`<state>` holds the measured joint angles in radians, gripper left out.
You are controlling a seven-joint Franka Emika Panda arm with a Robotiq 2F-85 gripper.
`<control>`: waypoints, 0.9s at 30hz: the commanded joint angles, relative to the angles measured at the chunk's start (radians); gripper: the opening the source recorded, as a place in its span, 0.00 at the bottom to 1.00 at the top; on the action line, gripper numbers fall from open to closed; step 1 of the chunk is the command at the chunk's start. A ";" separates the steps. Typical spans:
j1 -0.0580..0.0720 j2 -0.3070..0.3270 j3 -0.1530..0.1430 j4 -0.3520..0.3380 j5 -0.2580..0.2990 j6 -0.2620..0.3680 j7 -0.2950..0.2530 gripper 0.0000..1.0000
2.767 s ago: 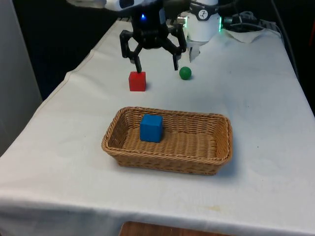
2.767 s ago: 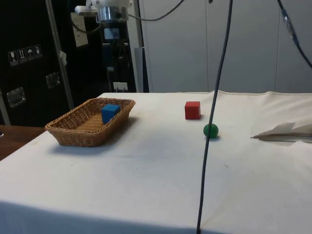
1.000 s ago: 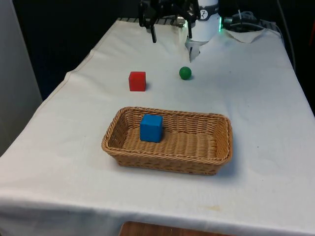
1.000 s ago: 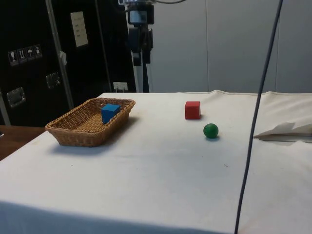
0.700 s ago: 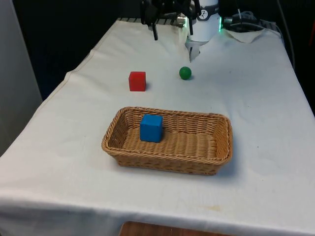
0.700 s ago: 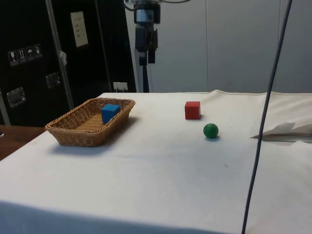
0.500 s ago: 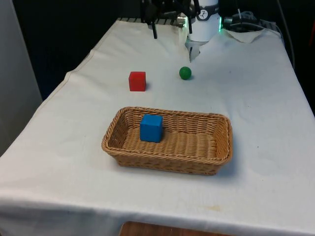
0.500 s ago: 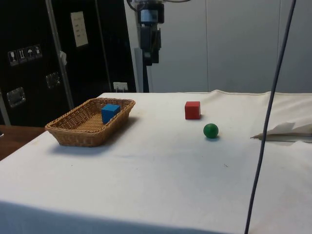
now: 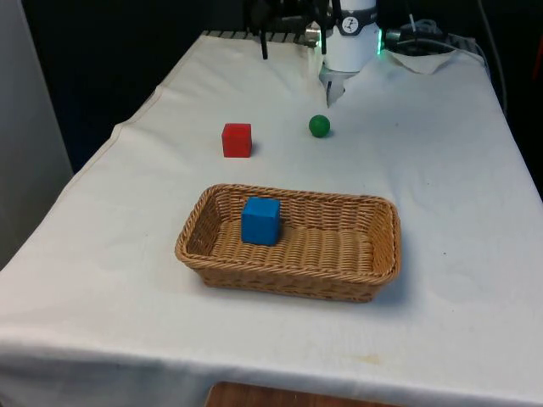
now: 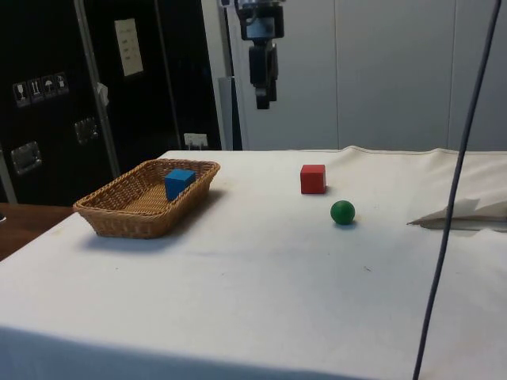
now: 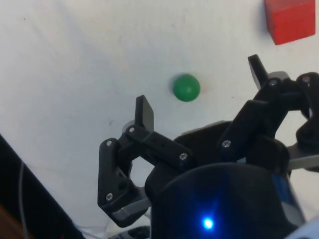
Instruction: Place all non-red objects into the basket.
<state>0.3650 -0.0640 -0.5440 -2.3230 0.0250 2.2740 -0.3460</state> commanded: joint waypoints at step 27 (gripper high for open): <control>0.000 -0.230 0.013 -0.222 -0.125 0.016 0.085 1.00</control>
<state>0.3650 -0.2940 -0.5310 -2.5450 -0.1000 2.2900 -0.2610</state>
